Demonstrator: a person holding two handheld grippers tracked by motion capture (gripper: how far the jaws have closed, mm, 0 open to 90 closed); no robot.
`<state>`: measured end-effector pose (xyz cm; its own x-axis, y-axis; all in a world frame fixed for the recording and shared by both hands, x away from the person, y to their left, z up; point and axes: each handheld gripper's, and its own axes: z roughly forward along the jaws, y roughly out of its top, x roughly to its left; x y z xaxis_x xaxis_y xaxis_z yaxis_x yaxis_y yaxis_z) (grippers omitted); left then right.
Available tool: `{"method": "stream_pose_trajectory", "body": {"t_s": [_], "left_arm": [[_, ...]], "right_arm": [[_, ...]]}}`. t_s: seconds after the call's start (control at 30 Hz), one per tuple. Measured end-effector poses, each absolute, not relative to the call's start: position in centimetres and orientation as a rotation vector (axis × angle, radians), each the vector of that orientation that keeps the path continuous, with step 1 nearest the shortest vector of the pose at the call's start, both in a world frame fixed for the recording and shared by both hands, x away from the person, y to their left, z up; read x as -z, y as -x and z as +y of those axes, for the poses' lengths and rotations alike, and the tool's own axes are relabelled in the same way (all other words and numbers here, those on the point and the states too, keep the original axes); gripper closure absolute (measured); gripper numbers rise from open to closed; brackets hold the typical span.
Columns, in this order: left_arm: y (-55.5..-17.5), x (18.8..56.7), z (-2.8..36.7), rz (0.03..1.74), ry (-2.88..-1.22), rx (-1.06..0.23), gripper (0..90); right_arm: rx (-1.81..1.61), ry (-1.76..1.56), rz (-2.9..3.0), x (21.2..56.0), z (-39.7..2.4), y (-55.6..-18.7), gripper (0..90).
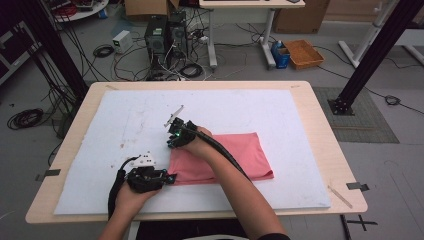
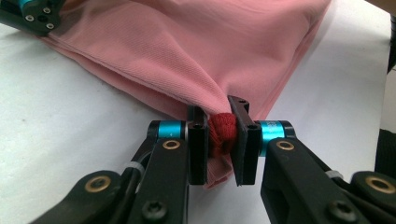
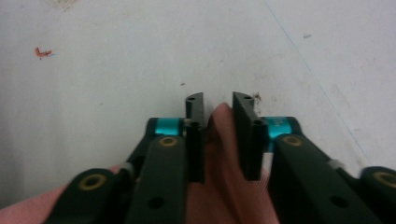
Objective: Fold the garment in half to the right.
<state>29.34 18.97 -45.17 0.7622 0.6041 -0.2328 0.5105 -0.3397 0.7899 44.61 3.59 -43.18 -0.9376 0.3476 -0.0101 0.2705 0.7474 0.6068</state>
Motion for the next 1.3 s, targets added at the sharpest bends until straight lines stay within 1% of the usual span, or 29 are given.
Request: {"method": "stream_pose_trajectory", "body": {"t_s": [0.07,0.13,0.33,0.57,1.03,1.3], "left_arm": [[-29.3,45.1,19.1,0.84,-2.004,-0.125,78.6],[-29.3,45.0,19.4,0.839,-1.997,-0.121,78.7],[-29.0,43.9,19.4,0.796,-1.974,-0.12,78.7],[-29.0,42.1,18.5,0.733,-1.951,-0.099,78.7],[-30.8,40.2,13.9,0.604,-1.966,-0.044,78.7],[-32.0,39.0,10.6,0.545,-1.981,-0.02,78.8]], "right_arm": [[-0.931,-0.474,2.81,43.1,3.8,-44.5,84.3],[-0.952,-0.468,2.795,42.8,3.9,-44.4,85.3],[-1.068,-0.483,2.757,40.8,3.0,-44.2,85.7],[-1.175,-0.486,2.719,39.0,1.0,-43.9,85.5],[-1.238,-0.545,2.645,36.9,-4.3,-43.5,85.5],[-1.244,-0.569,2.604,36.3,-7.1,-43.3,85.5]]}}
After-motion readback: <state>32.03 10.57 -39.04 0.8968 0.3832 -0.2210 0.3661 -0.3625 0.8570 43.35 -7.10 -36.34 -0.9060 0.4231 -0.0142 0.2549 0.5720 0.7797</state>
